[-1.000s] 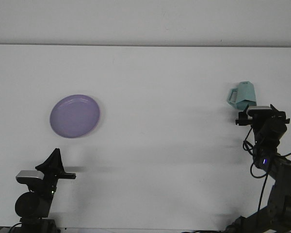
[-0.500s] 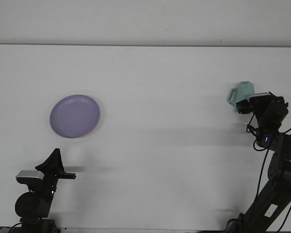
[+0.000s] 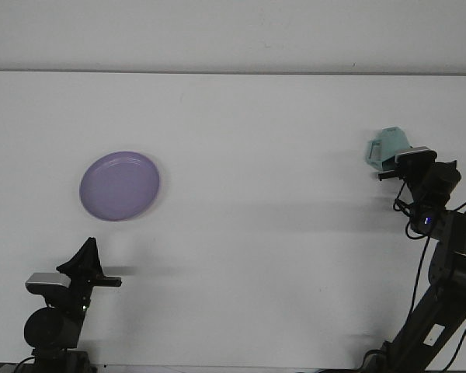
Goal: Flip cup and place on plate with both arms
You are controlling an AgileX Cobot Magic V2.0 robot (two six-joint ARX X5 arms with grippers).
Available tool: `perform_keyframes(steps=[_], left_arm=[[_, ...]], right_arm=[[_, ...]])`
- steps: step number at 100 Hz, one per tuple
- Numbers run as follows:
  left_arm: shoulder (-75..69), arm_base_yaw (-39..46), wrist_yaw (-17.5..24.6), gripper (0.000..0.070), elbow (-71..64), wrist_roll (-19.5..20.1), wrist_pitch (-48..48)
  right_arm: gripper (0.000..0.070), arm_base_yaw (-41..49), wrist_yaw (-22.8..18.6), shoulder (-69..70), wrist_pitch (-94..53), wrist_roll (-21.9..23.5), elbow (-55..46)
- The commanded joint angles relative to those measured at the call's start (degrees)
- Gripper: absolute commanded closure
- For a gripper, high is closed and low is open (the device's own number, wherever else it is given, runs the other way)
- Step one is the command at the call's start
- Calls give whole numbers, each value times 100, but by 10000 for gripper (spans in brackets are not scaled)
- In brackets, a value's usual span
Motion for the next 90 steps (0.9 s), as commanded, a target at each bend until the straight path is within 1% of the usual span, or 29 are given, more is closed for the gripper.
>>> perform_keyframes(steps=[1,15,30,47,51,59,65,83,90], left_arm=[[-2,0,-24,688,-103,-13,57],[-2,0,-24,688,-103,-13,57],[-2,0,-24,688,-103,-15,92],[-2,0,-24,688,-98,-13,101],[-2,0,-24,688,-98,-15,101],[-2,0,-24,688,-98,-15,101],[-2,0,-24,688,-98,-13,103],[-2,0,-24,688,-96,-17,221],[-2,0,-24,688,-96,-39,229]], right_arm=[[688,-35,-22,120,55,278,120],[688,-35,-33,-13,-17,675,120],[688,-17,-109,-439,-579,745,120],[689,-17,-111,-1228,-1482,1062,120],[690,-9,-111,-1445,-1742,1200,120],[691,15,-111,-1910,-2310,1738,120],[692,22,-111,-2291,-2824,2017,120],[692,291,-138,-3523,-4503,2568,120],[692,463,-225,-3987,-5152,2732,120]])
